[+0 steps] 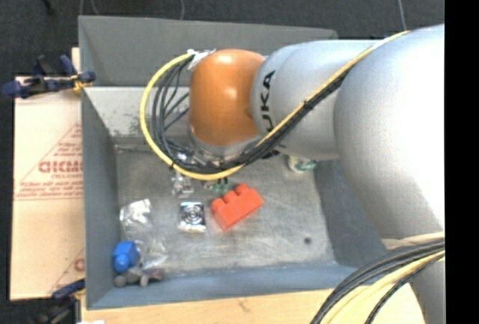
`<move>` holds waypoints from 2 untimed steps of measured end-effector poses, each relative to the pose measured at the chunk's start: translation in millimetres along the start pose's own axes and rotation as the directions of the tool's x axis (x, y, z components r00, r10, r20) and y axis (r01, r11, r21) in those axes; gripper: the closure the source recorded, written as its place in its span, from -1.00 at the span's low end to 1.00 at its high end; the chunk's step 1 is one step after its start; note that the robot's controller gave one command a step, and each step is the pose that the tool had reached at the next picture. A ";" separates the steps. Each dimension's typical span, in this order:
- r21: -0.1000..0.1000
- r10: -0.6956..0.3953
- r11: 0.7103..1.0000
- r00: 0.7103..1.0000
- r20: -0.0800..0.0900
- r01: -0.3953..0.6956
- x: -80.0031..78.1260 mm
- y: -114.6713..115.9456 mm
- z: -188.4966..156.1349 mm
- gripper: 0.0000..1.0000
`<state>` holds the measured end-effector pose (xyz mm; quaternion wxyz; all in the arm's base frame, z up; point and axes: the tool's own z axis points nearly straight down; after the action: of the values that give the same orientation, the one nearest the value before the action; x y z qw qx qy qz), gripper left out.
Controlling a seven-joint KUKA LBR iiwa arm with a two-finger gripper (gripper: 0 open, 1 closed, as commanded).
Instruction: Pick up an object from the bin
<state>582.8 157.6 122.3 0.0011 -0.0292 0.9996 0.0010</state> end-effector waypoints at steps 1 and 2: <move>0.000 0.001 1.000 1.000 0.000 -0.001 0.0 0.1 0.0 -1.00; -0.005 -0.213 0.977 0.977 0.014 0.213 31.3 -72.3 45.2 -1.00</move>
Offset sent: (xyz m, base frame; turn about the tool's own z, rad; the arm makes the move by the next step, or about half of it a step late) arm 0.0000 0.0000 0.0000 0.0000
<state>555.9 83.7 76.9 0.0076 -0.1362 0.9906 0.0042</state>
